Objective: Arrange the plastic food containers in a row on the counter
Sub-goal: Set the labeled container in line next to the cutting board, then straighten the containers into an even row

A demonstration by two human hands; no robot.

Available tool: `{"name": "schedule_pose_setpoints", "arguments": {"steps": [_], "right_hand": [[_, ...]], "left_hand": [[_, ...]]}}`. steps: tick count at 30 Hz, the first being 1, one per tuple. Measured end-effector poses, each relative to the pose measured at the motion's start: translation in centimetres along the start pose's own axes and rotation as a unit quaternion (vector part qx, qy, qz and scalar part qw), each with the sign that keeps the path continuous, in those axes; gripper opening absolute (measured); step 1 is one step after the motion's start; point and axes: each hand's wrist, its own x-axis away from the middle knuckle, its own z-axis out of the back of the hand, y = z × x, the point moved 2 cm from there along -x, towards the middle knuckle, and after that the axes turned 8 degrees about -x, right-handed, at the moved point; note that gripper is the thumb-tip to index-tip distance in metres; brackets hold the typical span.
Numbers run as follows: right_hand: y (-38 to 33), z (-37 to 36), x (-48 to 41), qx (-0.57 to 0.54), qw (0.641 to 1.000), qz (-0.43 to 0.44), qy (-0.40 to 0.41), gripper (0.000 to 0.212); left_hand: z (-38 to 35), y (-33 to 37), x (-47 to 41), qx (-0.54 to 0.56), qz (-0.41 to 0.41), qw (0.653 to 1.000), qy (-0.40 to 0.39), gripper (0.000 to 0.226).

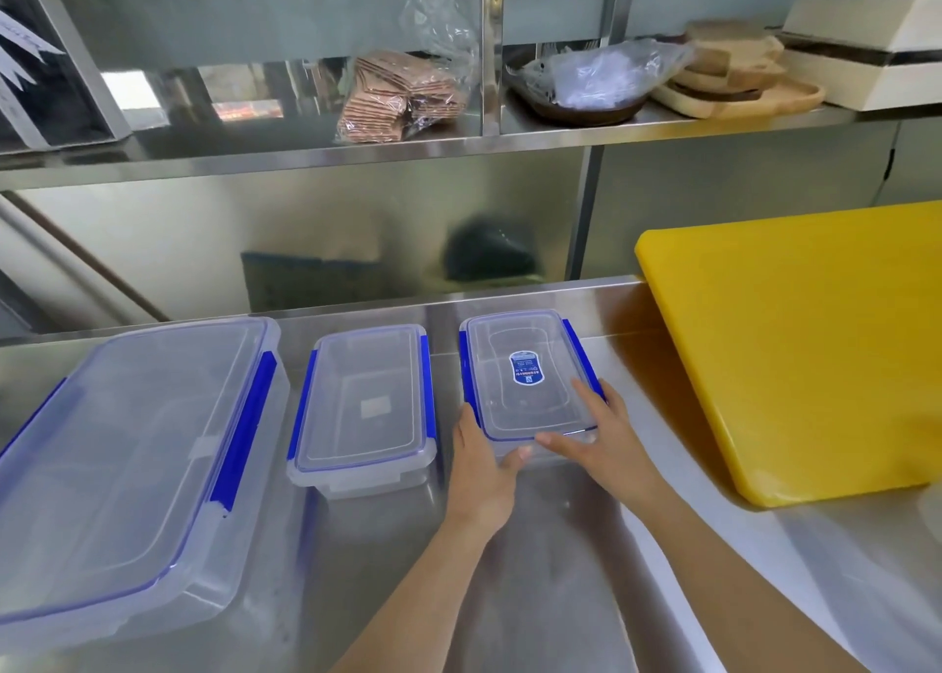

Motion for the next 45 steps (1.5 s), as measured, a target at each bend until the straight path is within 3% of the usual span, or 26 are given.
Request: {"name": "schedule_pose_setpoints", "arguments": {"steps": [5,11,16,19,22,24,27,29,32,35,40,45], "right_hand": [[0.7,2.7,-0.3,-0.019,1.0,-0.011,0.006,0.076],[1.6,6.3,-0.9,-0.008,0.999,-0.05,-0.019,0.088],[1.7,8.4,-1.0,-0.013,0.998,-0.066,-0.018,0.084],[1.4,8.6,-0.5,0.06,0.996,-0.059,0.024,0.083],[-0.4,7.8,0.0,0.198,0.973,-0.001,0.121,0.081],[-2.2,6.0,0.5,0.212,0.964,0.058,0.151,0.075],[-4.0,1.2,1.2,0.178,0.974,0.102,0.092,0.067],[-4.8,-2.7,1.7,0.155,0.982,0.109,0.008,0.07],[-5.3,-8.1,2.0,0.116,0.985,0.068,-0.107,0.083],[-5.6,-11.9,1.9,0.099,0.978,0.023,-0.184,0.092],[-5.6,-13.3,1.6,0.091,0.979,0.023,-0.181,0.086],[-5.1,-11.9,1.6,0.091,0.979,0.056,-0.171,0.075]], "left_hand": [[-2.1,1.5,-0.1,-0.018,0.002,0.999,-0.043,0.074],[-4.9,2.9,-0.8,-0.035,0.008,0.997,-0.067,0.074],[-6.6,3.7,-0.9,-0.064,0.001,0.995,-0.081,0.073],[-6.6,3.8,-1.0,-0.091,-0.005,0.992,-0.088,0.073],[-4.5,4.2,-0.5,-0.115,-0.054,0.992,-0.026,0.068],[-1.3,4.1,0.2,-0.108,-0.083,0.986,0.096,0.055],[4.7,2.3,0.3,-0.112,-0.069,0.951,0.28,0.039],[8.5,0.0,-0.2,-0.137,0.001,0.933,0.332,0.04],[12.5,-3.4,-0.7,-0.152,0.126,0.93,0.309,0.053],[13.7,-5.9,-0.4,-0.168,0.177,0.938,0.247,0.066],[12.0,-6.5,-0.6,-0.068,0.144,0.971,0.18,0.073],[11.1,-6.2,-0.6,-0.086,0.149,0.97,0.174,0.072]]}}
